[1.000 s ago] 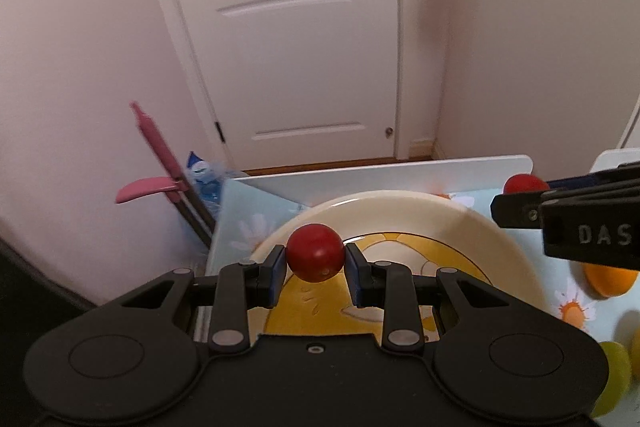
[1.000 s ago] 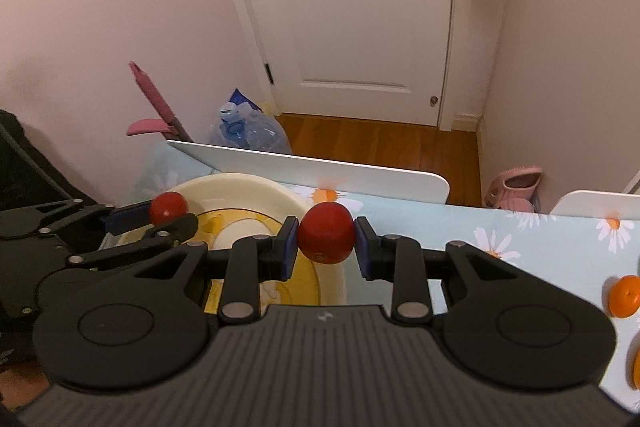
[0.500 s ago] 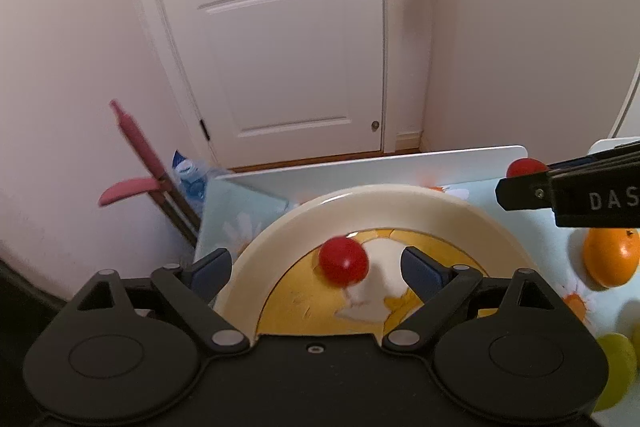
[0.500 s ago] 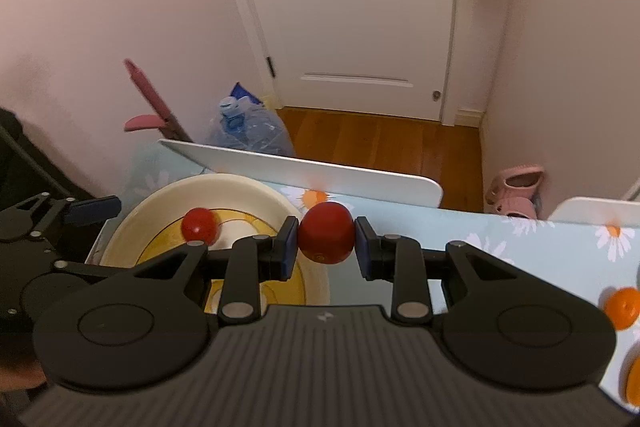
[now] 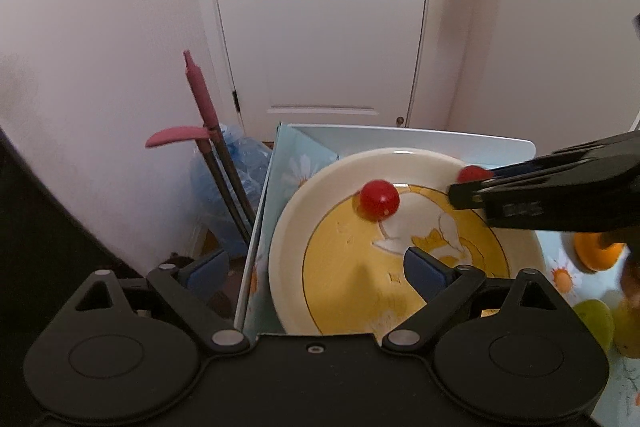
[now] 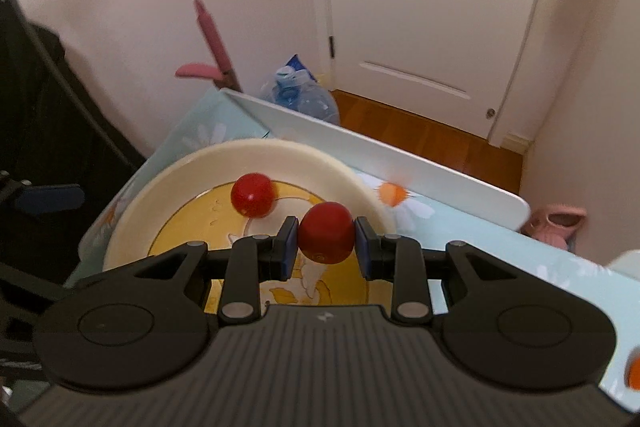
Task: Organize fruits
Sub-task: 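Carry both cherry tomatoes to the white dish and open both tools, then move both tools back over the table toward the apple and kiwi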
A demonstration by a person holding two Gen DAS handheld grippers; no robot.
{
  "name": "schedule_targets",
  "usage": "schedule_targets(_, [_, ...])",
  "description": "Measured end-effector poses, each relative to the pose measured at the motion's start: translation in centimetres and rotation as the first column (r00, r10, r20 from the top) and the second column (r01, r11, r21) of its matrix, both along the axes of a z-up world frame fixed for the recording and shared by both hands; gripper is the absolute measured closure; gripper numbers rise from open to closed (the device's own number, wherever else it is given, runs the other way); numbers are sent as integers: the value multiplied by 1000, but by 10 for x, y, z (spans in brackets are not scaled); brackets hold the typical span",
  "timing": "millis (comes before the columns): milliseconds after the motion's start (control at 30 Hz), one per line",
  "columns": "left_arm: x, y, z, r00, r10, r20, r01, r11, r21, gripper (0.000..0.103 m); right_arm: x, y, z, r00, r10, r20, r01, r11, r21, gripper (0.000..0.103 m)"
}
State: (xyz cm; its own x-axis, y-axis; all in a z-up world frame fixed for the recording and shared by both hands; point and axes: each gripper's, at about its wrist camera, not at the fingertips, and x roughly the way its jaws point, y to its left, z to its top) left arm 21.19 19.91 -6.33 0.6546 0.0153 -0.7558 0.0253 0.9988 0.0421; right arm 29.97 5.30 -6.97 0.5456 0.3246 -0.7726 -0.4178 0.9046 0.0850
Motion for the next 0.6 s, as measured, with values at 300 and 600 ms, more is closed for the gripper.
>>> schedule_targets(300, [-13,4,-2,1000,26,-3,-26,1000,13,6,-1,11,-8,997,56,45,-56,998,-4,30])
schedule_targets(600, [-22,-1,2,1000,2,8,-2,1000,17,5,-25,-9,20,994,-48,103,46,999,24,0])
